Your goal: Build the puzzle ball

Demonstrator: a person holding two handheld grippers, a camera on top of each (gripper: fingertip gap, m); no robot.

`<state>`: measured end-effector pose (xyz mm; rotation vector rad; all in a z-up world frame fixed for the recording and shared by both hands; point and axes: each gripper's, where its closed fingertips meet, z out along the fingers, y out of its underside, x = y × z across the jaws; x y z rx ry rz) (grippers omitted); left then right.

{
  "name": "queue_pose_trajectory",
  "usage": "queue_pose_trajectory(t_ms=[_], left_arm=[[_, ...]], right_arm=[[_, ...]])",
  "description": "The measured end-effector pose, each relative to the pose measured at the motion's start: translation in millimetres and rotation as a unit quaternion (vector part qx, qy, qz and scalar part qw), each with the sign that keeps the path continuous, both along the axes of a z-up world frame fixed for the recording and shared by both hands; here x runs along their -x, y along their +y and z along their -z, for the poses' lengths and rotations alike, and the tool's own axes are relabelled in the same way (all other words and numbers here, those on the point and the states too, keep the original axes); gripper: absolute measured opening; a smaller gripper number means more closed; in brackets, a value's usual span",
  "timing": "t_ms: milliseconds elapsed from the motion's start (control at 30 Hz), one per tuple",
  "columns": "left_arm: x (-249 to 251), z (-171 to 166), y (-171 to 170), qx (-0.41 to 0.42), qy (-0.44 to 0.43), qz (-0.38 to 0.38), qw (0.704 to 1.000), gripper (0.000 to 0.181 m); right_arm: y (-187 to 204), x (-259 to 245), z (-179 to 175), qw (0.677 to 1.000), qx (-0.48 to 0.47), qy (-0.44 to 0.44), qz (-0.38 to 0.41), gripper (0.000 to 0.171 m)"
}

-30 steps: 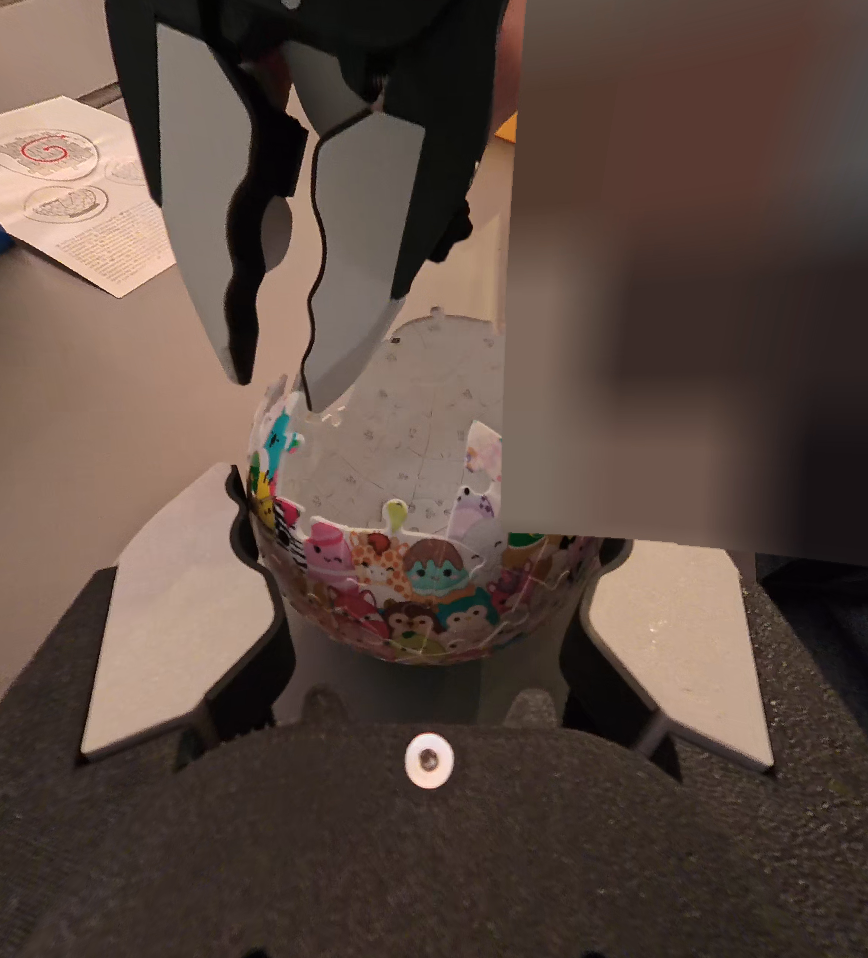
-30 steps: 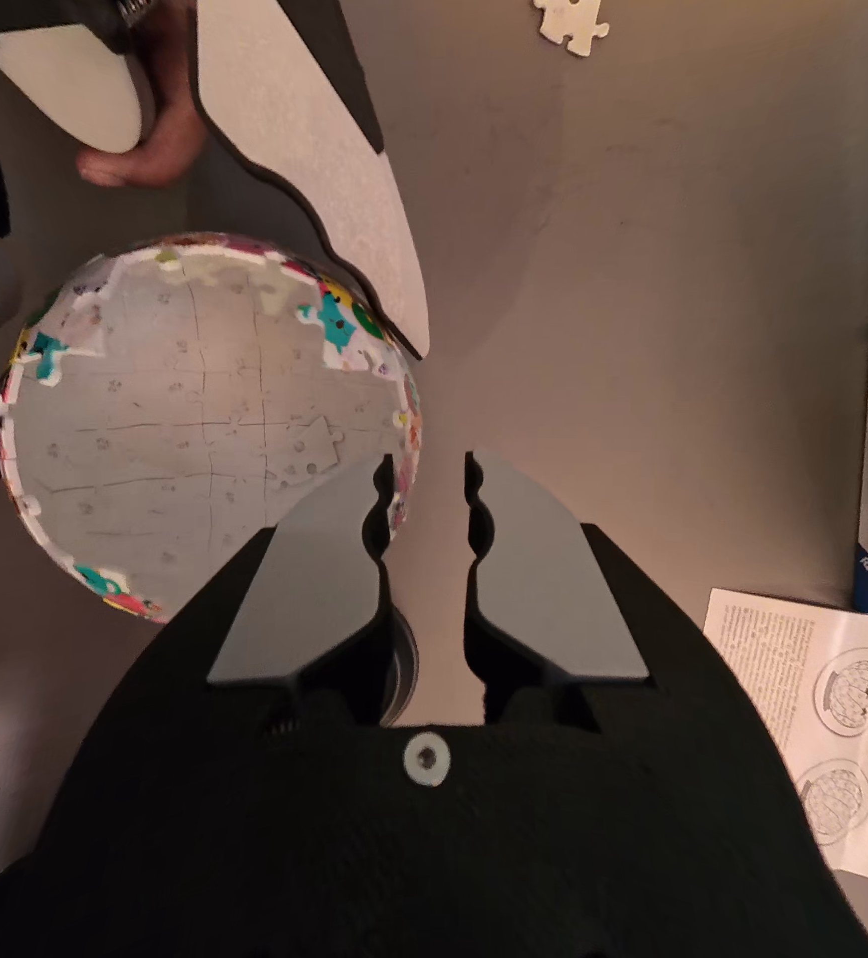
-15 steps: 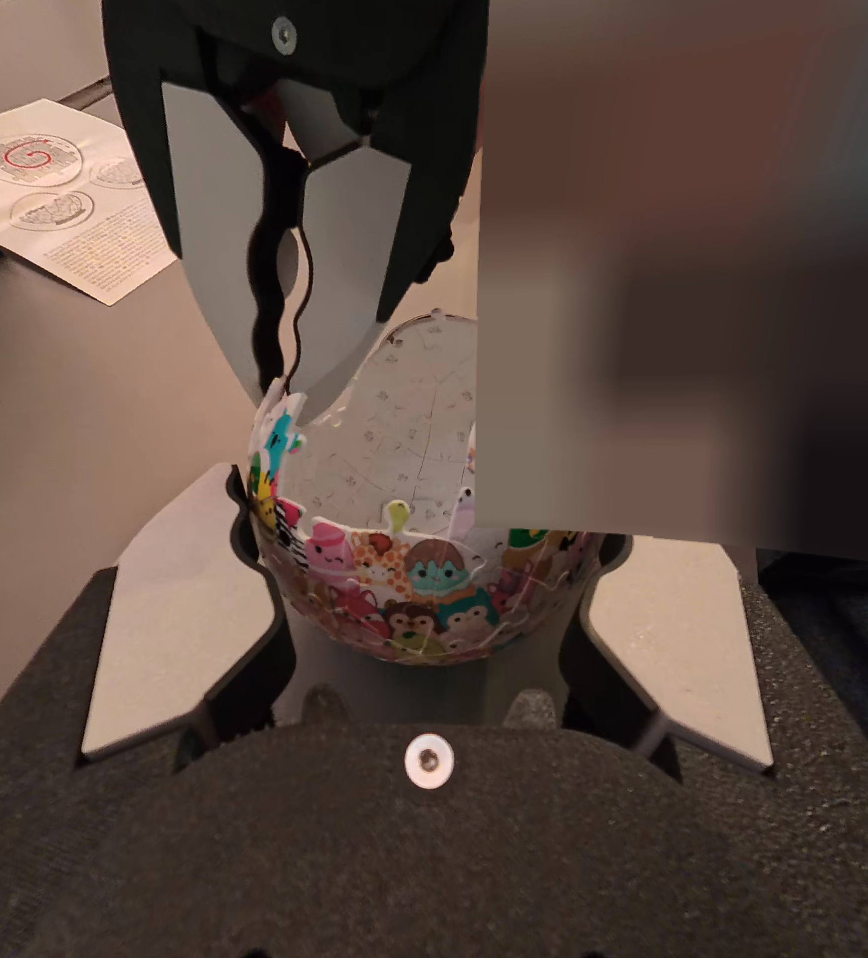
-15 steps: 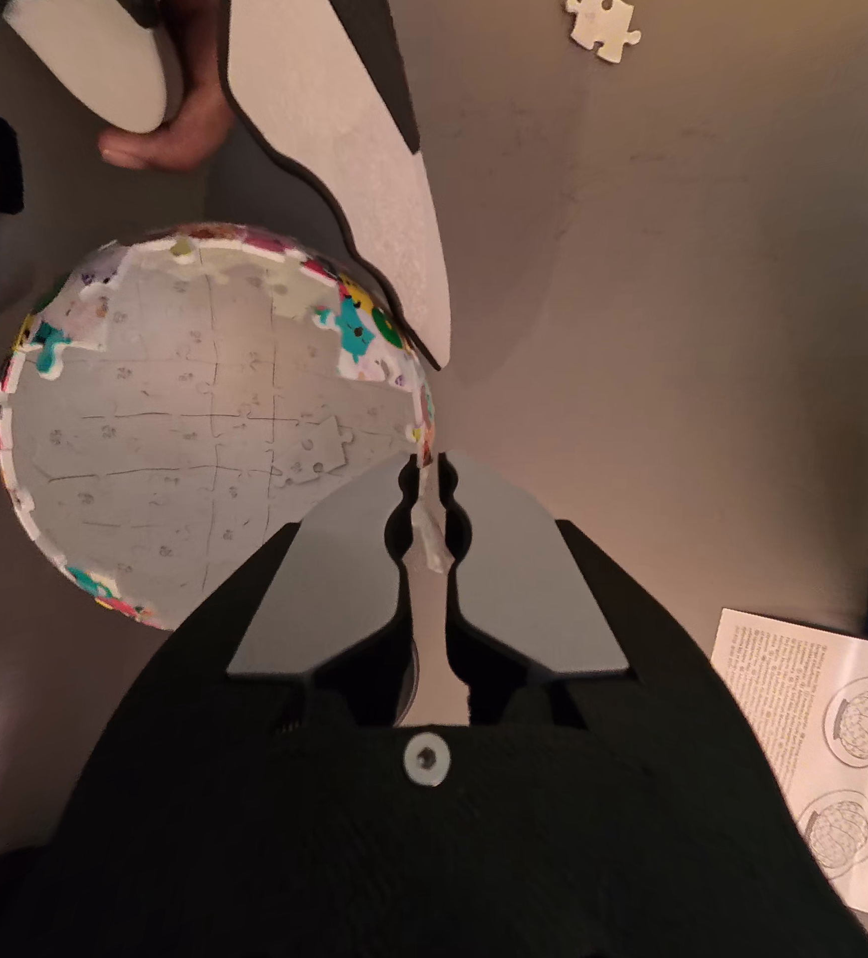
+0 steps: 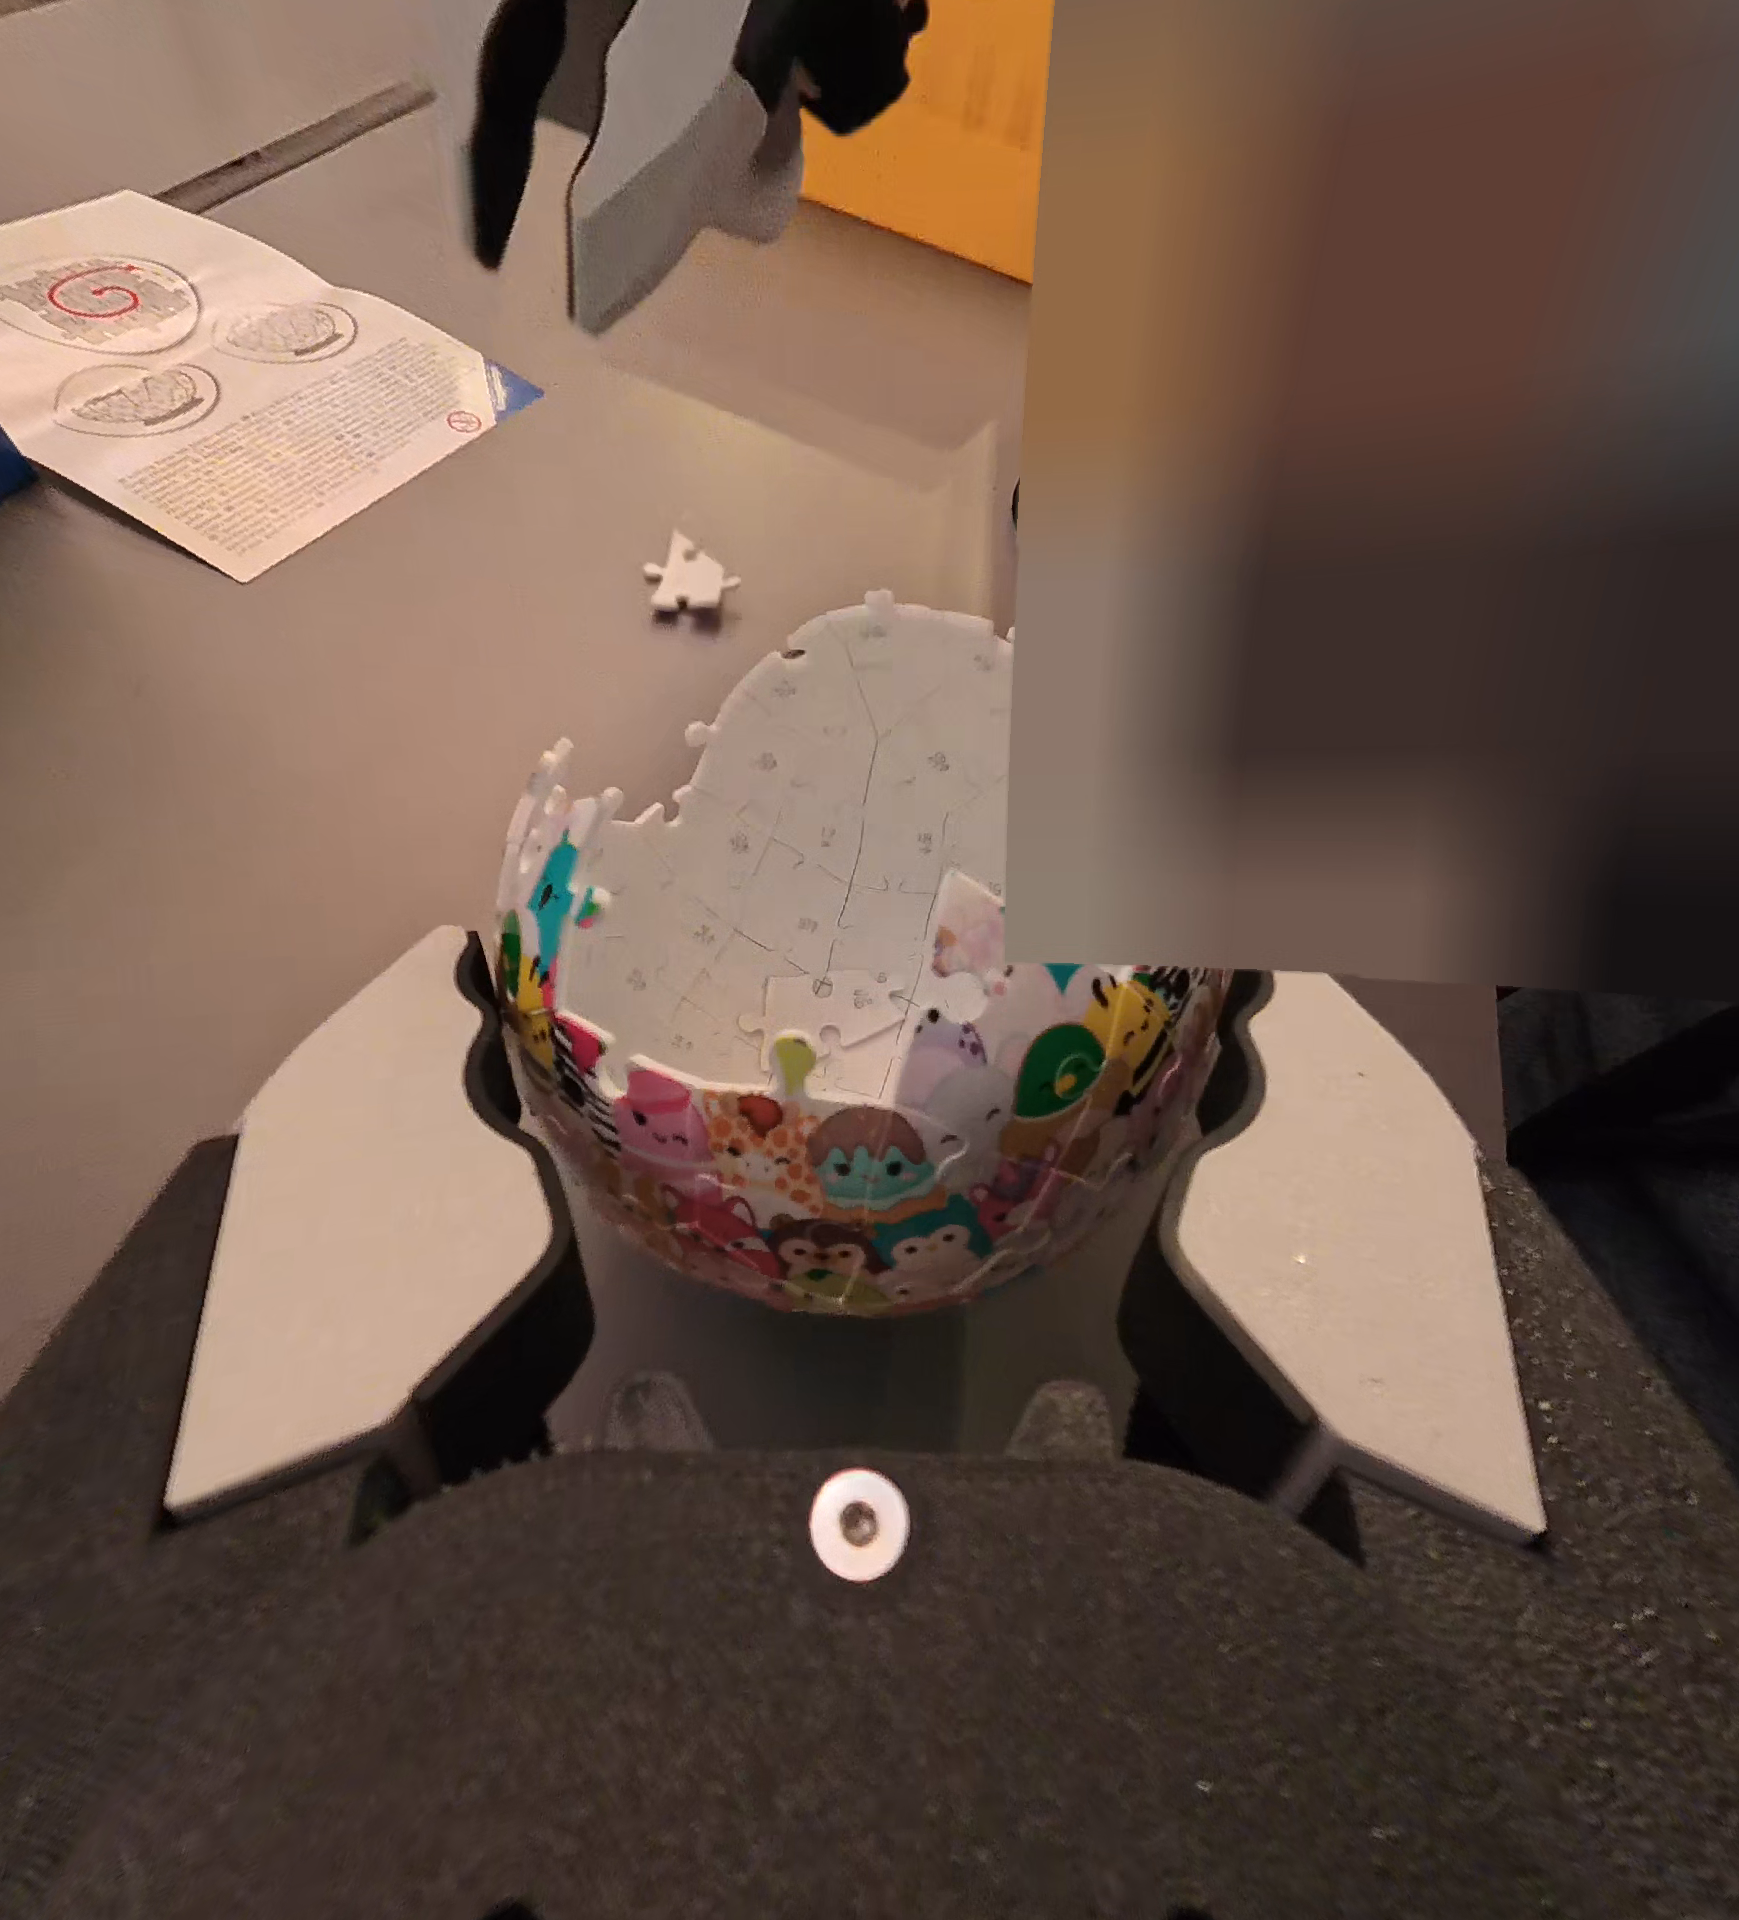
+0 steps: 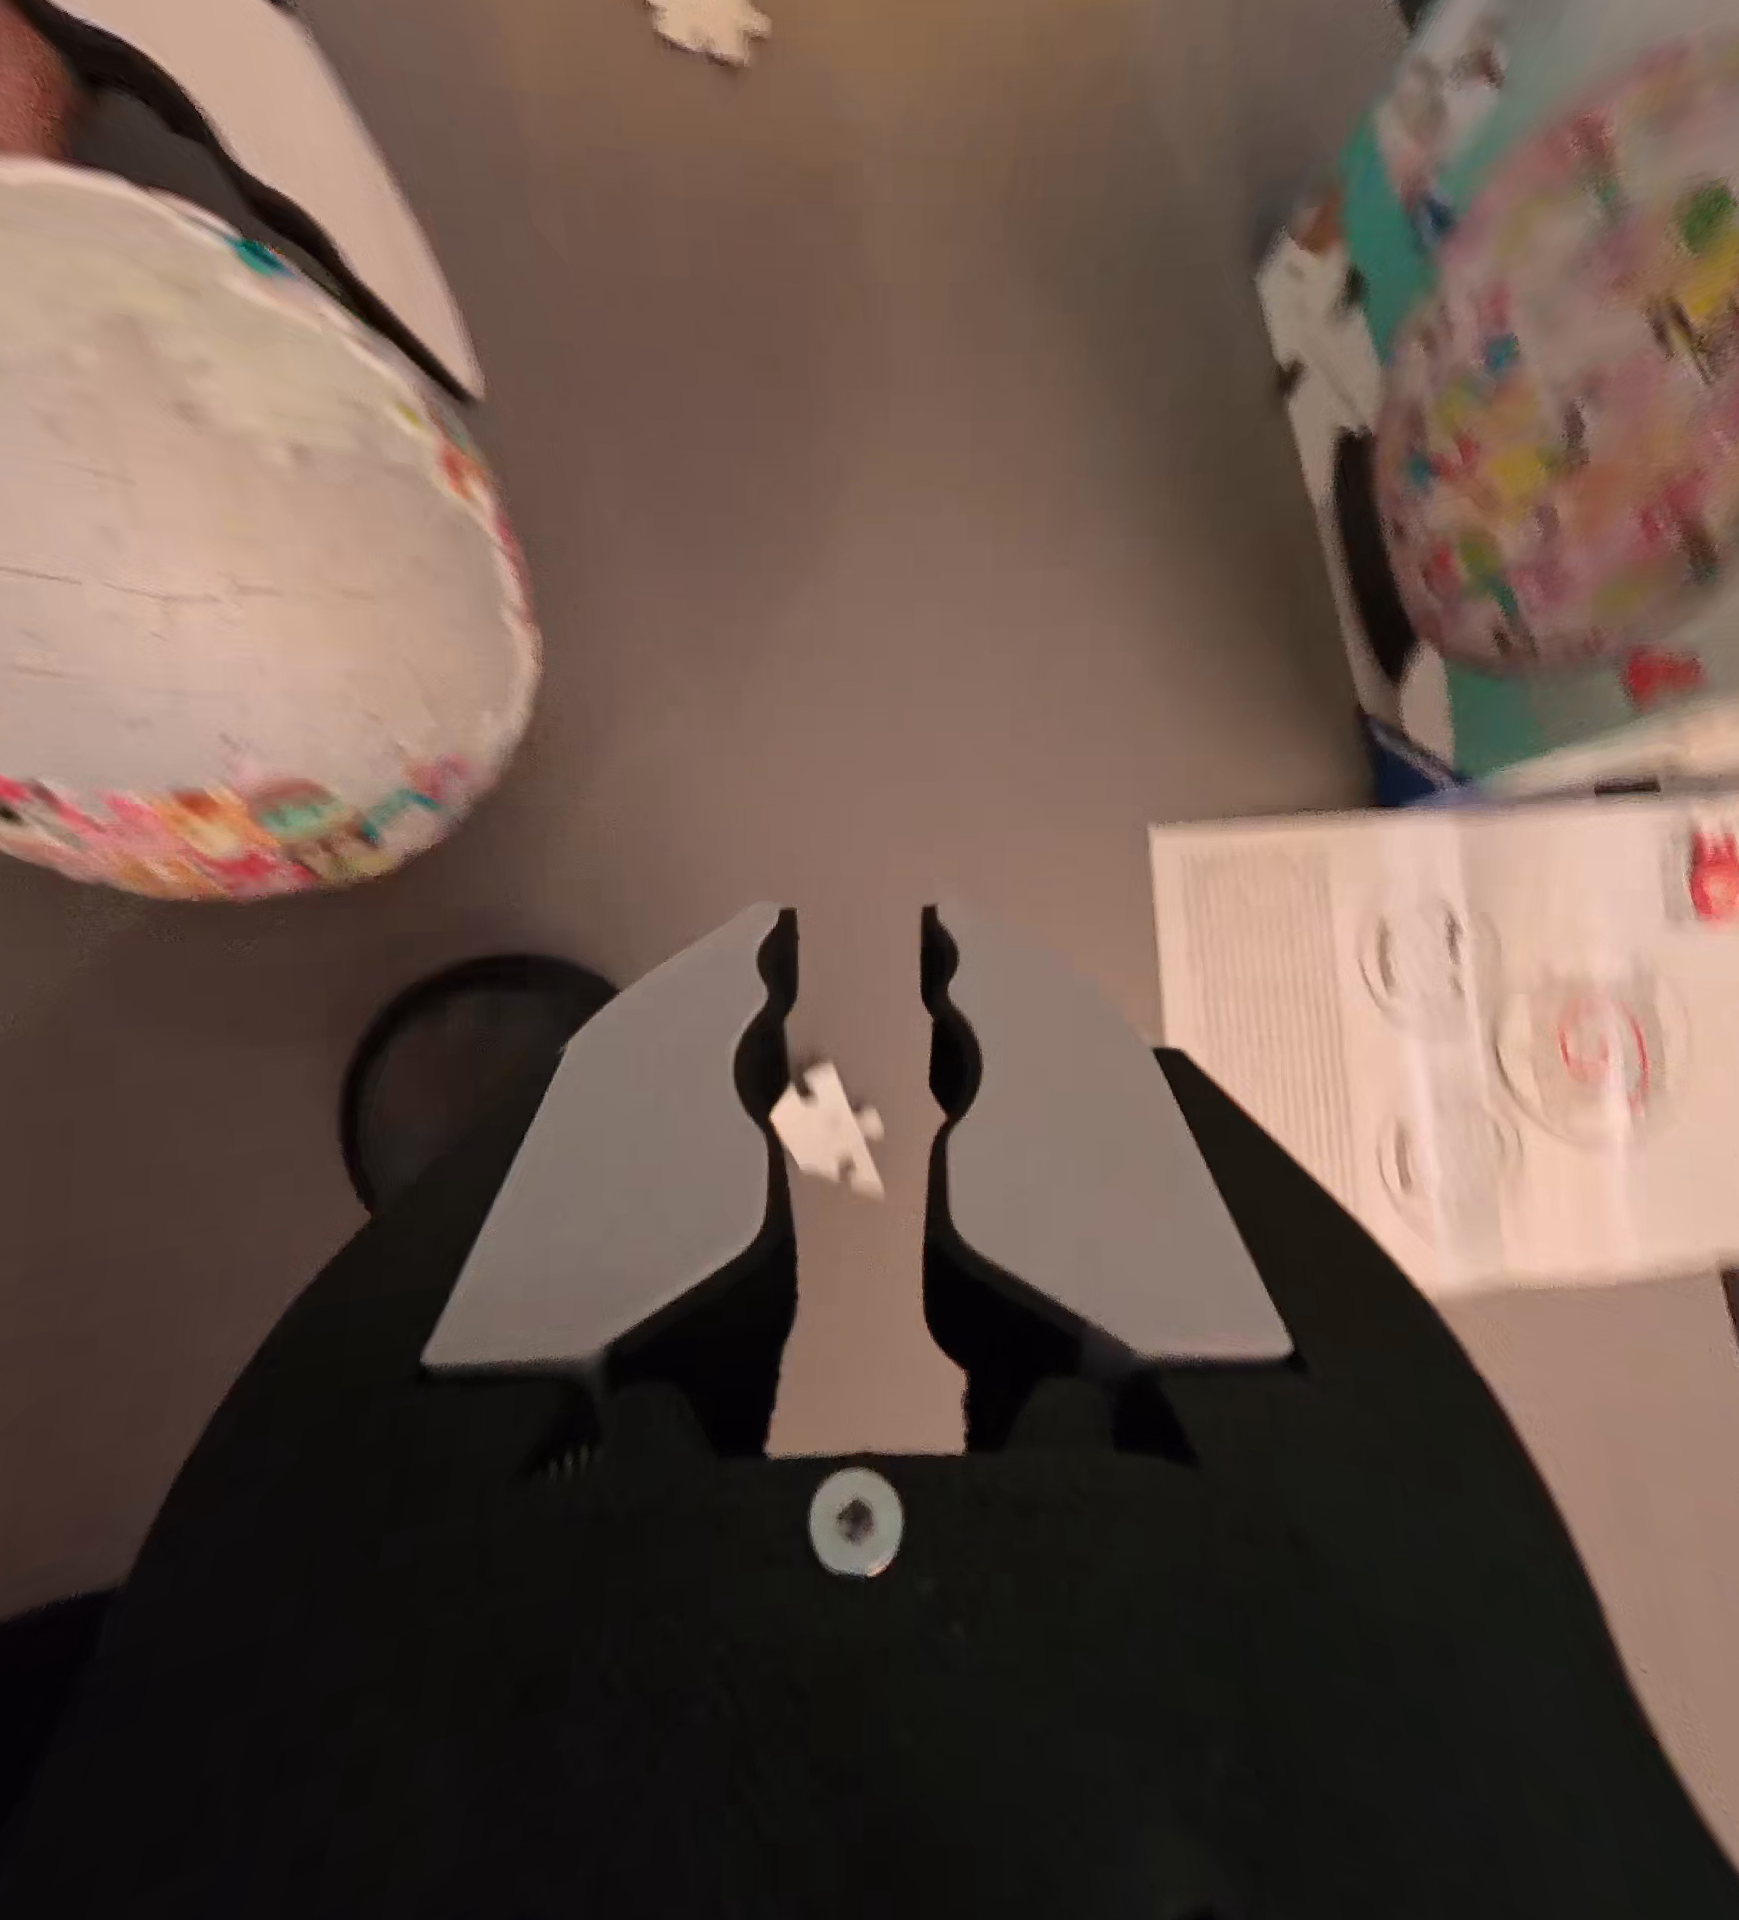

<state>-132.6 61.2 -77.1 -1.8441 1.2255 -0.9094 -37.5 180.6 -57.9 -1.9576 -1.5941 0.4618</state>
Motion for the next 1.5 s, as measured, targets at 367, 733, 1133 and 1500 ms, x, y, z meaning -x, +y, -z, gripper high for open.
queue_pose_trajectory(t_ms=[367, 733, 1133, 1500], left_arm=[[8.1, -0.3, -4.0, 0.003, -0.016, -0.012, 1.000, 0.127], [28.1, 4.9, -12.3, 0.003, -0.036, -0.055, 0.998, 0.126], [46.5, 4.5, -27.2, -0.023, -0.040, -0.078, 0.996, 0.124], [48.7, 29.3, -49.9, -0.045, 0.007, -0.095, 0.994, 0.123]], right_arm=[[-24.0, -66.6, 76.9, 0.996, 0.058, -0.042, 0.054, 0.028], [-50.3, -30.0, 63.1, 0.997, 0.072, 0.017, 0.039, 0.028], [-99.8, 24.0, 57.5, 0.996, 0.081, 0.036, -0.010, 0.030], [-114.2, 33.9, 60.0, 0.999, 0.029, -0.035, -0.016, 0.037]])
